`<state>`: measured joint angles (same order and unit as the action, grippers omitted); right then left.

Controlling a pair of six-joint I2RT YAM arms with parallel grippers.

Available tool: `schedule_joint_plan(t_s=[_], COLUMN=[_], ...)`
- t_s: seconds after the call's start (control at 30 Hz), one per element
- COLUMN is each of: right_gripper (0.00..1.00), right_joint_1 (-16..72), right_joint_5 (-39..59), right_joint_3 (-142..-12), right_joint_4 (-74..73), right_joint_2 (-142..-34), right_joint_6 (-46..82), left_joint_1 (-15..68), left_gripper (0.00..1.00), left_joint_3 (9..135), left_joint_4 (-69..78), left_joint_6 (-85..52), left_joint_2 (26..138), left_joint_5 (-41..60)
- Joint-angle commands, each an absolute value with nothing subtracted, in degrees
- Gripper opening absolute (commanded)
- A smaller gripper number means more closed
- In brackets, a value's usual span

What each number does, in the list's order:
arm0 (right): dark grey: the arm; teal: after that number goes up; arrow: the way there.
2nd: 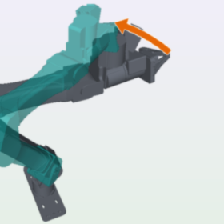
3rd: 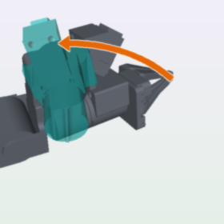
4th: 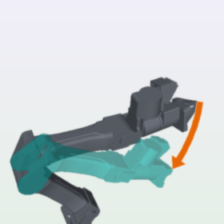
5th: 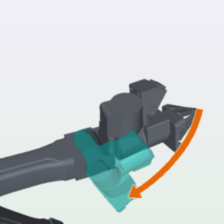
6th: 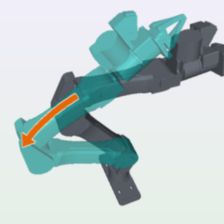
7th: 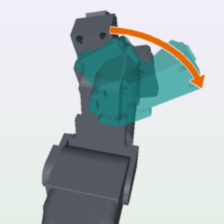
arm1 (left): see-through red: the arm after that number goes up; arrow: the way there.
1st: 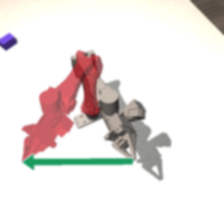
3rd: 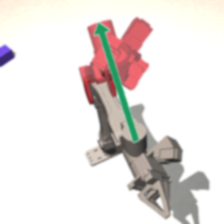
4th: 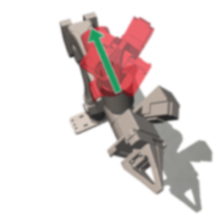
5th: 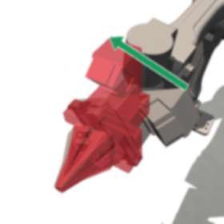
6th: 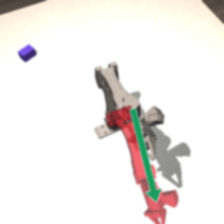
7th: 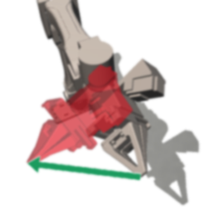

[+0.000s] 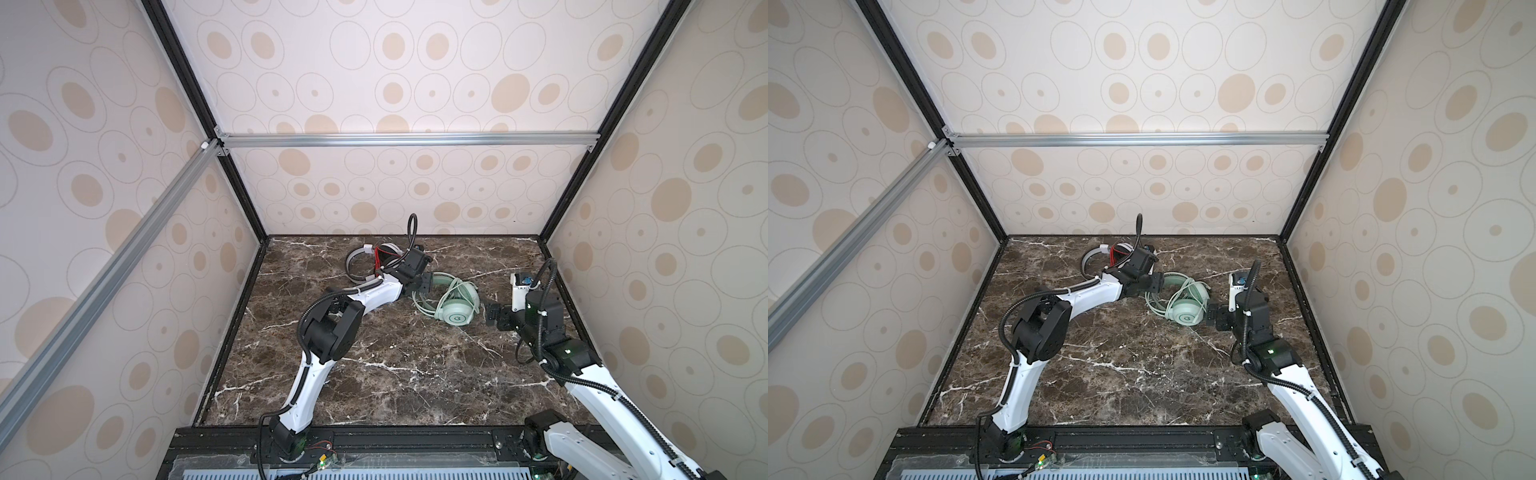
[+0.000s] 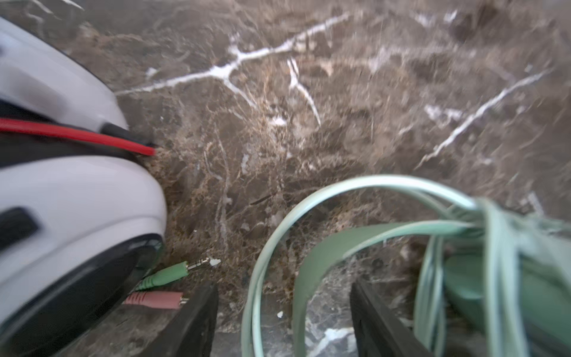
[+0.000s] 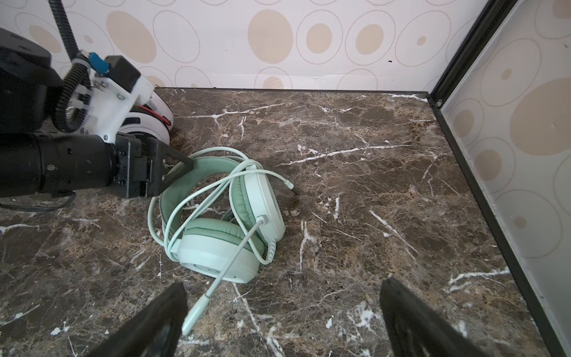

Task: Wrap the headphones
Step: 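Open the left gripper and lift it off the headset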

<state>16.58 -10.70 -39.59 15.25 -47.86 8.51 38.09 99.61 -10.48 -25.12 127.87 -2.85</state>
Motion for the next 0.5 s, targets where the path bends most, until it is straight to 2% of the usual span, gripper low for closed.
schedule_joint_plan(t_s=[0.0,0.13,0.23,0.37,0.47], right_gripper=[1.00,1.00,1.00,1.00,1.00], right_joint_1=[16.4,16.4,16.3,13.9,12.4], right_joint_5=[-12.1,-14.6,-17.2,-20.8,-21.5], right_joint_3=[-38.5,-36.3,-33.8,-30.2,-27.7], right_joint_4=[16.7,17.0,15.9,13.5,9.4], right_joint_2=[-46.1,-43.3,-41.7,-41.7,-43.0], right_joint_6=[10.0,11.3,12.4,15.0,15.7], left_joint_1=[39.2,41.3,42.9,44.5,44.4], left_gripper=[0.76,0.88,0.98,0.98,0.98], left_joint_3=[102.0,100.4,91.7,72.8,61.1], left_joint_4=[-12.4,-13.9,-10.7,-3.2,-4.0], left_joint_6=[-22.5,-18.9,-17.3,-15.9,-16.7], left_joint_2=[122.8,117.1,108.0,90.8,79.5], left_joint_5=[-5.1,-4.9,-4.5,-4.9,-11.3])
